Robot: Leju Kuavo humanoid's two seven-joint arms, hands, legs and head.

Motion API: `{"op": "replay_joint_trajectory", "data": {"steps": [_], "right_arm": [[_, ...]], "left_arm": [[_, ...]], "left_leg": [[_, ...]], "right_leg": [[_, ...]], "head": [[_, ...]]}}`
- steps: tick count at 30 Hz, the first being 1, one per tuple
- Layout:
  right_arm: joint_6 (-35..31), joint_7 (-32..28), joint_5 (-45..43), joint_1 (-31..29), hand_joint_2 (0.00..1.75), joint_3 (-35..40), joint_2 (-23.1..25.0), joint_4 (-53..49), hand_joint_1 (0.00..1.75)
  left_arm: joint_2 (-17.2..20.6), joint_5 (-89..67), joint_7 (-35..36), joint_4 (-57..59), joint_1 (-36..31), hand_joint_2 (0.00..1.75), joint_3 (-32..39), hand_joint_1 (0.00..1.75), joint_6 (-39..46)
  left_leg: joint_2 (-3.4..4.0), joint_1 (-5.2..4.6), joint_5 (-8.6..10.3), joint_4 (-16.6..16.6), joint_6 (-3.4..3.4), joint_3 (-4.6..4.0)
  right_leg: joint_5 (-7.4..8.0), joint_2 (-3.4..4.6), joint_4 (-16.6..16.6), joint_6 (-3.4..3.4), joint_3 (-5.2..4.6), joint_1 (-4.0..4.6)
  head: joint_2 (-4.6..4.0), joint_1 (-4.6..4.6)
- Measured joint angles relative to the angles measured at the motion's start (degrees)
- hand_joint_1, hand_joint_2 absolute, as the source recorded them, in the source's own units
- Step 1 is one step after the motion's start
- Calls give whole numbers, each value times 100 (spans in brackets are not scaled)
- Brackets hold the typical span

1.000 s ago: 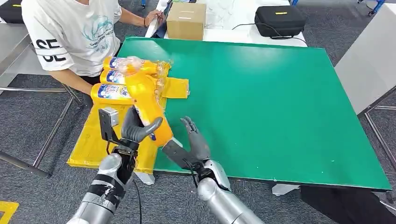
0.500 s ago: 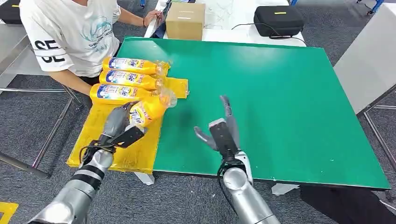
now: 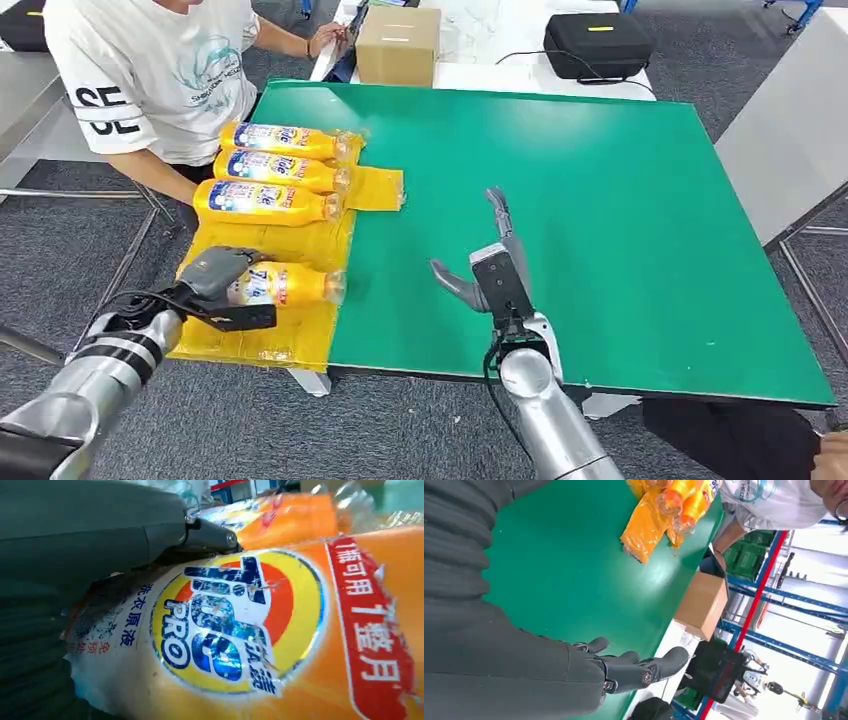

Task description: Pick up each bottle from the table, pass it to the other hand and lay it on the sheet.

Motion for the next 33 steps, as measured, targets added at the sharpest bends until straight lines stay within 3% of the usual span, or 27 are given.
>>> {"op": "replay_joint_trajectory", "data": {"steps": [17,18,21,22,33], "right_arm": [[151,-37,0,-296,175,157,46,223,0],[175,-42,0,-316,175,164,55,247,0],[197,-50,0,-362,175,201,77,302,0],[201,-50,0,-372,175,205,79,321,0],[234,-48,-15,-396,175,243,83,411,0]], "left_arm": [[22,-557,642,586,-598,175,-841,171,-199],[9,-616,677,605,-621,175,-898,61,-190],[-24,-765,763,649,-648,175,-1071,61,-102],[-35,-780,778,660,-649,175,-1108,3,-70],[-90,-841,767,708,-675,175,-1364,0,155]], "left_leg": [[-4,-1,0,0,0,1],[-4,-1,0,0,0,2],[-5,-1,0,0,0,6],[-6,-1,1,0,0,6],[-24,-1,6,0,-5,16]], "right_leg": [[0,-1,3,0,4,-1],[0,-1,4,0,5,-1],[0,-1,4,0,9,-1],[0,-2,4,0,10,-1],[-1,-7,4,-1,23,-2]], "head": [[0,-2],[0,0],[0,0],[0,-2],[0,-2]]}}
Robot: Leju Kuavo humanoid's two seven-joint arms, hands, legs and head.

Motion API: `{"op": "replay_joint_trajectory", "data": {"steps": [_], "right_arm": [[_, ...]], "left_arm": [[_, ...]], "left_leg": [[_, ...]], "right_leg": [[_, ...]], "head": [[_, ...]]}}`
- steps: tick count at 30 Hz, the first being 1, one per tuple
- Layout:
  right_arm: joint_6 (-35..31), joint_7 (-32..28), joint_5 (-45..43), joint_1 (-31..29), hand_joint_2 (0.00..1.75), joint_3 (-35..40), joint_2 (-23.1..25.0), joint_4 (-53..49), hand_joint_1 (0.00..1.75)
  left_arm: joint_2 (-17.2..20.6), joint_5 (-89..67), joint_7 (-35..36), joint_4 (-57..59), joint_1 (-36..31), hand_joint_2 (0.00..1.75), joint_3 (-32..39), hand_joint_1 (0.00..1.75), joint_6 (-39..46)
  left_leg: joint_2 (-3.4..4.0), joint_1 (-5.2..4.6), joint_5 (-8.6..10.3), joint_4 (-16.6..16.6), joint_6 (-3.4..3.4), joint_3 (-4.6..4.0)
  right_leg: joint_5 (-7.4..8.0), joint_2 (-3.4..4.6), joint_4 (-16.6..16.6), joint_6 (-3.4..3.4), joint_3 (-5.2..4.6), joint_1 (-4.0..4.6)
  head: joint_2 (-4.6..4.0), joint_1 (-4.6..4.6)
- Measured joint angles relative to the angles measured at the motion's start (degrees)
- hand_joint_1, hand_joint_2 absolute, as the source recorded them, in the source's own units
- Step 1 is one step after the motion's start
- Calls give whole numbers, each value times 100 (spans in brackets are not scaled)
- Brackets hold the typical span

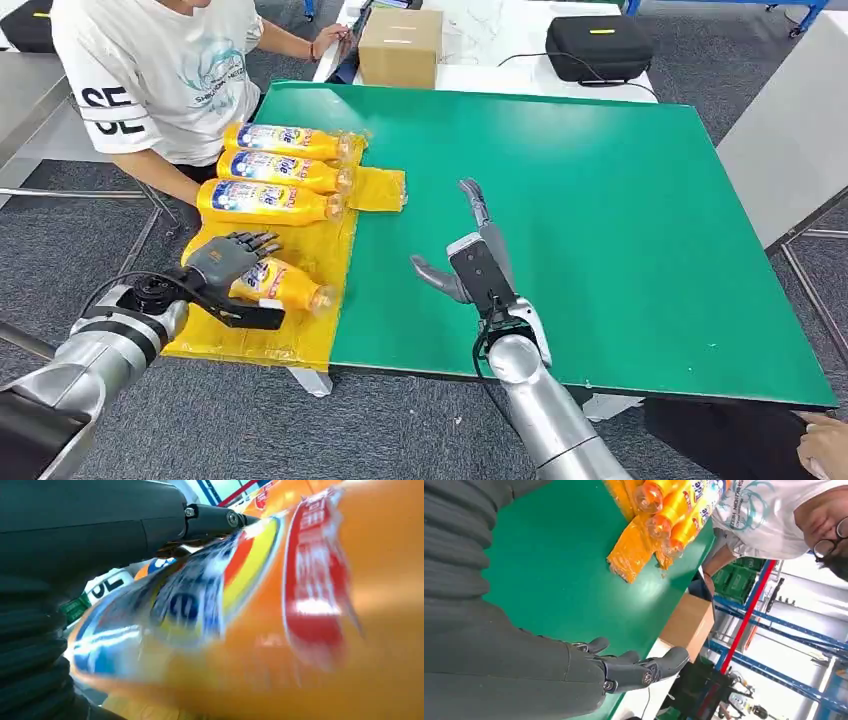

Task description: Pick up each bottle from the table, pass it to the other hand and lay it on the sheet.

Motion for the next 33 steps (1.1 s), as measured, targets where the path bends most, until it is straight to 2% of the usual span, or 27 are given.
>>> {"op": "replay_joint_trajectory", "data": {"steps": [25,29,33], "right_arm": [[63,68,31,0,175,0,-31,0,0],[55,66,31,3,175,-7,-37,0,0],[-37,2,-9,79,175,-33,-79,0,0]], "left_arm": [[-7,197,-184,2,13,175,-144,0,170],[24,873,-606,-13,147,175,0,0,457],[83,2308,-1377,-443,833,175,543,0,789]], "left_leg": [[-4,0,8,0,1,1],[-2,0,8,0,1,1],[6,-1,5,0,0,-1]], "right_leg": [[0,-3,1,0,3,0],[0,-1,2,0,3,0],[0,5,1,0,-7,0]], "head": [[0,0],[0,0],[0,2]]}}
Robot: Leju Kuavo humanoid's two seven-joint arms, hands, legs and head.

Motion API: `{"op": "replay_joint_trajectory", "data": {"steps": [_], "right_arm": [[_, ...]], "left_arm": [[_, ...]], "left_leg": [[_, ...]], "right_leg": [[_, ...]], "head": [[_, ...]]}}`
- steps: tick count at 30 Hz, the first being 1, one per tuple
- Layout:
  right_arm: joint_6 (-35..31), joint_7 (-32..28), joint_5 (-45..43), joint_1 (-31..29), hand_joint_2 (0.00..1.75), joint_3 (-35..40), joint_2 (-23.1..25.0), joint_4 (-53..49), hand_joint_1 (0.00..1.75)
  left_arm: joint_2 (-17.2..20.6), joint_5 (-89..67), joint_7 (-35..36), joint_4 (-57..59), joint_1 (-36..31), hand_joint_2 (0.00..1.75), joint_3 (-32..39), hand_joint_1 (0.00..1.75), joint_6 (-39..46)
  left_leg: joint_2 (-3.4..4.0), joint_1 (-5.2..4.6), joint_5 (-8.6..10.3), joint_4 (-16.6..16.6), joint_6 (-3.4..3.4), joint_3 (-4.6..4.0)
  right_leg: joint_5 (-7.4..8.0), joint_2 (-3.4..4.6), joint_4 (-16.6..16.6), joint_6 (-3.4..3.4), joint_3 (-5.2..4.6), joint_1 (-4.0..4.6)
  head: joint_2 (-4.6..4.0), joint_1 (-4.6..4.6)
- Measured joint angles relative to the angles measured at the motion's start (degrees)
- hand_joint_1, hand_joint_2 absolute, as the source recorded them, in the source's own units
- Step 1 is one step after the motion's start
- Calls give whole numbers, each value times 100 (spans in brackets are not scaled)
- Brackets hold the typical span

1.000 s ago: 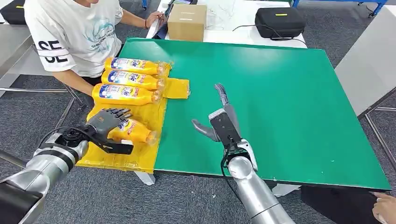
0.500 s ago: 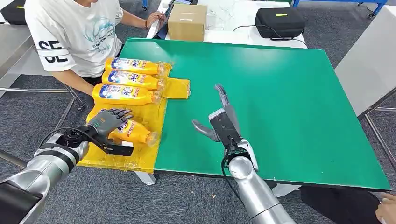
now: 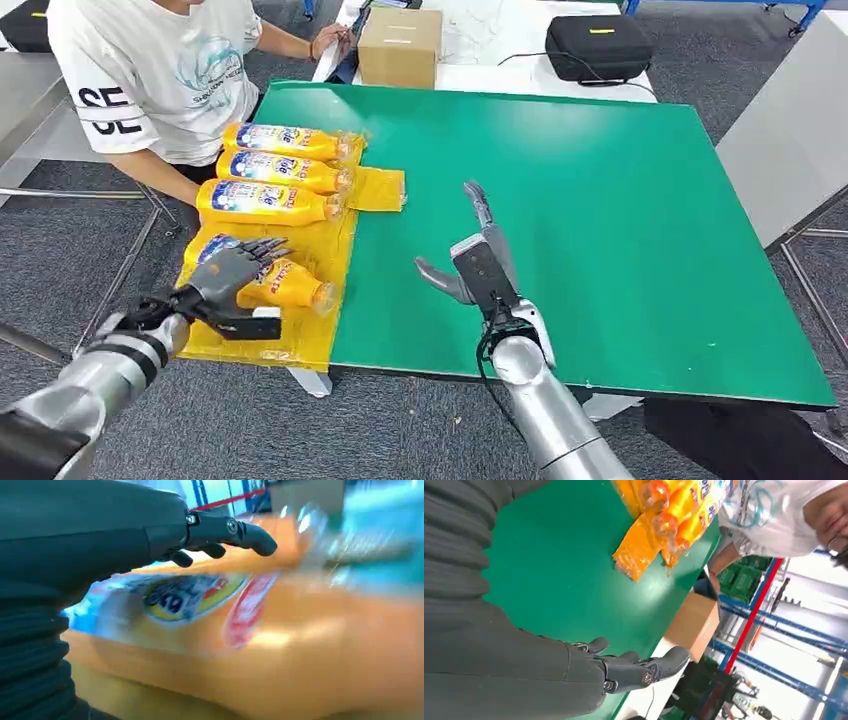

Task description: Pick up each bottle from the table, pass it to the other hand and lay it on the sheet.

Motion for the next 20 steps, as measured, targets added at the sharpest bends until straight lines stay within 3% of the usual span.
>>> {"op": "replay_joint_trajectory", "data": {"steps": [5,8,19,20], "right_arm": [[-57,-57,-70,188,175,-111,-83,-37,0],[-61,-74,-79,271,175,-120,-92,-87,0],[-142,-166,-177,548,175,-127,33,-359,0],[-142,-170,-177,561,0,-127,55,-387,0]], "left_arm": [[142,2623,-104,-1573,1031,175,684,0,-813],[116,3253,-113,-2336,1468,175,1060,0,-1308],[-854,4076,-129,-3627,1853,175,2572,0,-2966],[-924,4076,-128,-3662,1854,175,2648,0,-3001]], "left_leg": [[9,-1,-10,0,-6,-16],[14,-1,-12,0,-7,-20],[8,-1,-10,0,-6,-23],[8,-1,-10,0,-6,-23]], "right_leg": [[-5,0,-3,0,-20,0],[-5,2,-4,0,-27,0],[-2,0,-3,1,-24,0],[-2,0,-3,2,-24,0]], "head": [[0,0],[0,-2],[0,0],[0,2]]}}
